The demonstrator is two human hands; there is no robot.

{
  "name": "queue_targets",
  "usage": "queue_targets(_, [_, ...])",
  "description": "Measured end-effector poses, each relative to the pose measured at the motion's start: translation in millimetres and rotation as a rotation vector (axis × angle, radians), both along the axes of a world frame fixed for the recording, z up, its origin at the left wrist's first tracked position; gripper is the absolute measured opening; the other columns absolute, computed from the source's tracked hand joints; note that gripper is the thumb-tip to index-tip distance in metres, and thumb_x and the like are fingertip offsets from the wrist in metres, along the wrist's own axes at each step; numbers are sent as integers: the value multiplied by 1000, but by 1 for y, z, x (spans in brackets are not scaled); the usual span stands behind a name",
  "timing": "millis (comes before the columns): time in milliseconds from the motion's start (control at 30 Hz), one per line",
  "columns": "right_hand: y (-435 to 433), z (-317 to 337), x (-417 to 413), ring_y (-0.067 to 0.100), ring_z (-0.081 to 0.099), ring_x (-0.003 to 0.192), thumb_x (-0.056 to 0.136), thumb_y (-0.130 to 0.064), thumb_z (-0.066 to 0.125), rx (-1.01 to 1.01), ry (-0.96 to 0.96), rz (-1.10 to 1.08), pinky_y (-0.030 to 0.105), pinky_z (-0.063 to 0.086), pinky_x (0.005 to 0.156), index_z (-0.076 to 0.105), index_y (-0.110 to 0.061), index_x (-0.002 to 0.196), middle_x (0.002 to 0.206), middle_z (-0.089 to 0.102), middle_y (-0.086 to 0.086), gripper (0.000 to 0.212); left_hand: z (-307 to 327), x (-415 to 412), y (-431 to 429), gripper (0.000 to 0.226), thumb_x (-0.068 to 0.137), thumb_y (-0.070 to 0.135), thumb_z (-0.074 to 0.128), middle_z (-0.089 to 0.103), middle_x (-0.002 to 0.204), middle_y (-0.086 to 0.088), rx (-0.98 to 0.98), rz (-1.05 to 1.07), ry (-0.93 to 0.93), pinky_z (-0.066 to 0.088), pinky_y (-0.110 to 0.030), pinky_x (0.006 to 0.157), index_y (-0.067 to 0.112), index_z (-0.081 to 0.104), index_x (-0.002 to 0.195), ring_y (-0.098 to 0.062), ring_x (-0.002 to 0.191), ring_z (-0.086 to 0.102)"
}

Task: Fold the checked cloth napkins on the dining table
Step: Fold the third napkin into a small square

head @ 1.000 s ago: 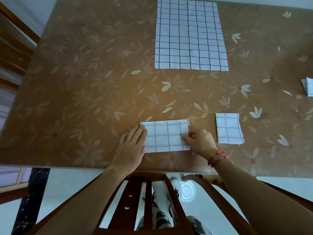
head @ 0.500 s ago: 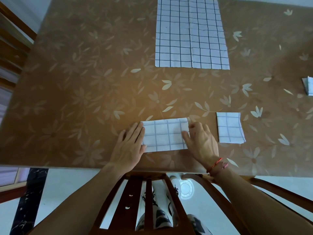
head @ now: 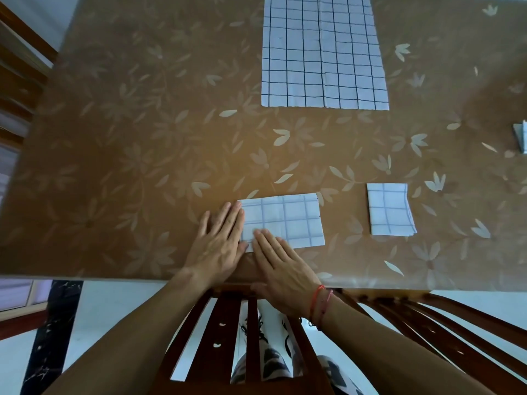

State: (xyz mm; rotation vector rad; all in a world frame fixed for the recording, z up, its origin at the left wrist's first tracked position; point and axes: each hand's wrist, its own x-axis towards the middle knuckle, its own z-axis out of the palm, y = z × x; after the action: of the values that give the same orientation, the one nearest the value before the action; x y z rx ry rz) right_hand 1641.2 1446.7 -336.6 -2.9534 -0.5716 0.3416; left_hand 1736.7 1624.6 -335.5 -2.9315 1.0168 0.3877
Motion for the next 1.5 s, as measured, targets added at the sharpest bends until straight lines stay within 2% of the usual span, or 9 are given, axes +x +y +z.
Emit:
queue_targets(133, [-10, 4, -4, 33, 11, 150, 95, -58, 38, -6, 13, -64, 48, 22, 120, 25, 4, 150, 161, 13, 22, 84, 1, 0, -1, 66, 97, 43, 23, 19, 160, -11, -6, -1, -6, 17, -51, 114, 3, 28, 149, -26, 147, 18])
queue_targets(333, [-69, 15, -21, 38, 10, 149, 101, -58, 27, -134, 55, -89, 53, 27, 117, 23, 7, 150, 160, 12, 26, 81, 3, -1, -1, 66, 96, 42, 23, 18, 160, -11, -26, 8, 7, 26, -50, 114, 3, 27, 149, -26, 147, 17])
queue_targets(567, [-85, 15, -26, 40, 11, 149, 101, -61, 18, -161, 83, -124, 55, 27, 116, 21, 8, 150, 160, 11, 27, 85, 3, 0, -2, 66, 97, 42, 22, 17, 160, -10, -26, 10, 1, 22, -48, 115, 4, 26, 149, -25, 148, 15])
queue_targets(700, [-74, 22, -21, 39, 14, 149, 102, -56, 23, -83, 56, -217, 55, 29, 116, 25, 7, 150, 159, 15, 27, 78, 5, -2, -3, 65, 97, 42, 23, 16, 160, -10, -25, 33, 20, 24, -50, 115, 4, 26, 150, -25, 148, 15])
queue_targets(833, [-54, 22, 9, 37, 17, 149, 102, -50, 24, 21, -7, -187, 53, 27, 118, 26, 4, 150, 159, 19, 25, 73, 6, -2, -5, 64, 96, 39, 26, 21, 158, -14, -4, 17, 22, 30, -52, 113, 2, 31, 148, -29, 146, 21])
queue_targets(967, [-37, 13, 48, 35, 27, 146, 98, -49, 30, 55, -6, -158, 51, 33, 115, 31, -1, 150, 158, 27, 22, 71, 6, -2, -6, 64, 95, 38, 27, 27, 156, -16, -17, 14, -1, 34, -53, 109, 0, 35, 146, -30, 144, 27])
queue_targets(1100, [-34, 3, 62, 32, 33, 144, 96, -53, 26, 37, 33, -142, 50, 36, 113, 36, 0, 148, 155, 34, 19, 75, 5, -3, -6, 63, 97, 40, 27, 25, 157, -14, -6, 6, -12, 31, -51, 111, 1, 34, 146, -29, 145, 25])
queue_targets(1400, [-99, 2, 39, 27, 19, 150, 98, -58, 22, -84, 39, -257, 47, 22, 120, 26, -5, 154, 161, 23, 11, 77, 4, -1, -3, 65, 98, 46, 30, 21, 159, -9, -13, 26, -1, 28, -51, 112, 5, 31, 149, -24, 147, 19])
queue_targets(1500, [-98, 5, 40, 28, 22, 149, 97, -58, 24, -83, 64, -268, 50, 25, 119, 28, -5, 153, 160, 25, 12, 77, 4, -1, -4, 66, 98, 47, 29, 20, 160, -8, -25, 37, 9, 27, -51, 113, 6, 30, 149, -24, 147, 17])
